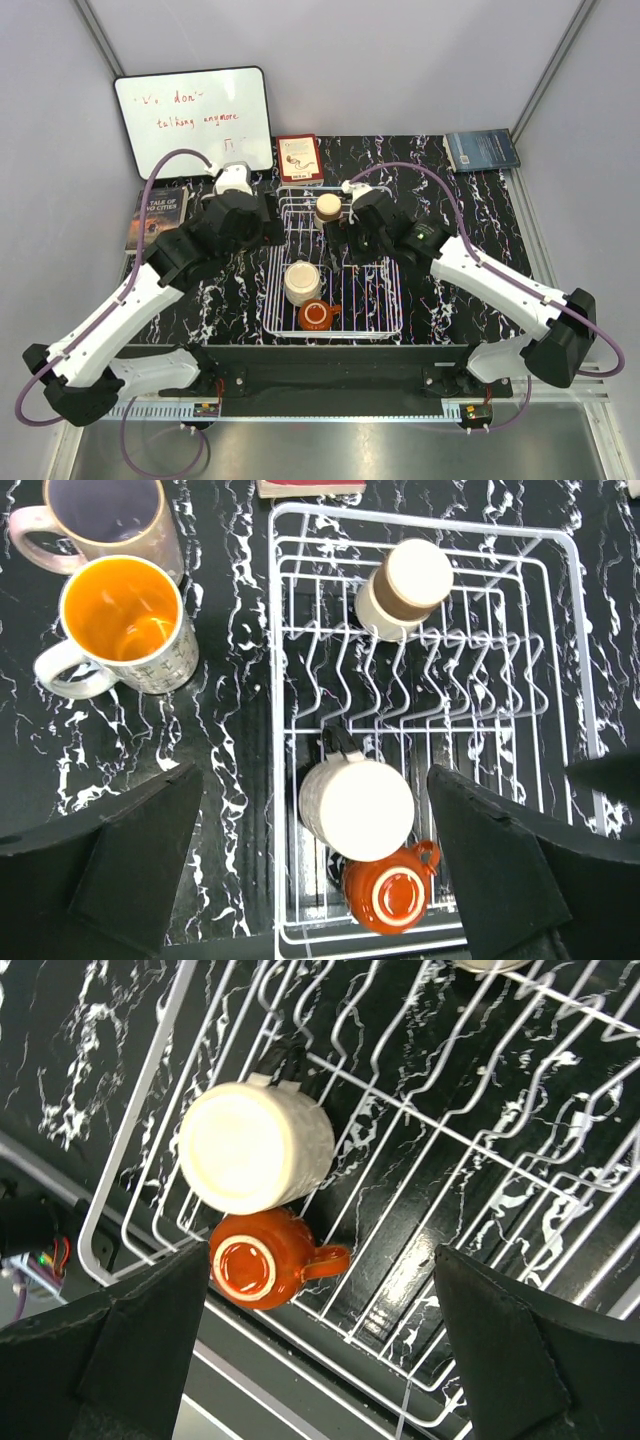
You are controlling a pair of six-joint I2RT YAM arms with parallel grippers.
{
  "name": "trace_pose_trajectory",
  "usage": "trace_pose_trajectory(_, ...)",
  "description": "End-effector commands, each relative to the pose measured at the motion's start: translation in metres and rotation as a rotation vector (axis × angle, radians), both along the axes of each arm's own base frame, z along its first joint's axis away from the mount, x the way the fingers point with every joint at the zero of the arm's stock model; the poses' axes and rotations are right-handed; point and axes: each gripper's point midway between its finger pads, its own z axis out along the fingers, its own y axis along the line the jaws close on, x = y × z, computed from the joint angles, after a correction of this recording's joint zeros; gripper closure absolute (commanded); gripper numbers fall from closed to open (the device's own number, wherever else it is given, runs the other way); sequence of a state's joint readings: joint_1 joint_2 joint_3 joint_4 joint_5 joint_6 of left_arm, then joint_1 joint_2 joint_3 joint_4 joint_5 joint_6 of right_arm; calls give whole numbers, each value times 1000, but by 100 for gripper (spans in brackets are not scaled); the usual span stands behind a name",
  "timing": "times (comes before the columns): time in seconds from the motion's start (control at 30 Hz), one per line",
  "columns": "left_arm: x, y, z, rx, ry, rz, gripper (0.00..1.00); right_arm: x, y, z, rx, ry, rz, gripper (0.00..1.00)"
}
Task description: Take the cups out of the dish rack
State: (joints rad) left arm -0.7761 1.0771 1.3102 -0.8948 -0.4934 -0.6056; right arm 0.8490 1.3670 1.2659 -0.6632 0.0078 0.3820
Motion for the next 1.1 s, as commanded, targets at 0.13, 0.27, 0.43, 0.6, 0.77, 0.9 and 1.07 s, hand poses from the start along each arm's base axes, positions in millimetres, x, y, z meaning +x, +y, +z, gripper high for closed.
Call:
trace_pose_trajectory(0.13,-30,-27,-52,93,113,-81,1,23,-16,19,31,-84,-199,0)
trace_pose_trajectory(0.27,-41,-43,-92,134,214,-134,1,27,-24,35,59,-132,-248,0)
trace_pose_trajectory(0.43,-48,-54,-117,136,261,-186,1,25,-27,38,63,-133,-253,0)
trace_pose_trajectory(0.6,-50,-69,-137,135,305,-232,1,22,-26,32,70,-110,-256,0)
trace_pose_trajectory(0.77,-44,-84,-141,137,306,-260,1,21,-29,32,62,-115,-257,0)
trace_pose_trajectory(0.9,-38,-92,-148,161,319,-266,1,20,-32,29,53,-115,-262,0)
trace_pose_trajectory(1.07,-34,-90,-158,186,330,-232,1,19,-39,29,40,-129,-266,0)
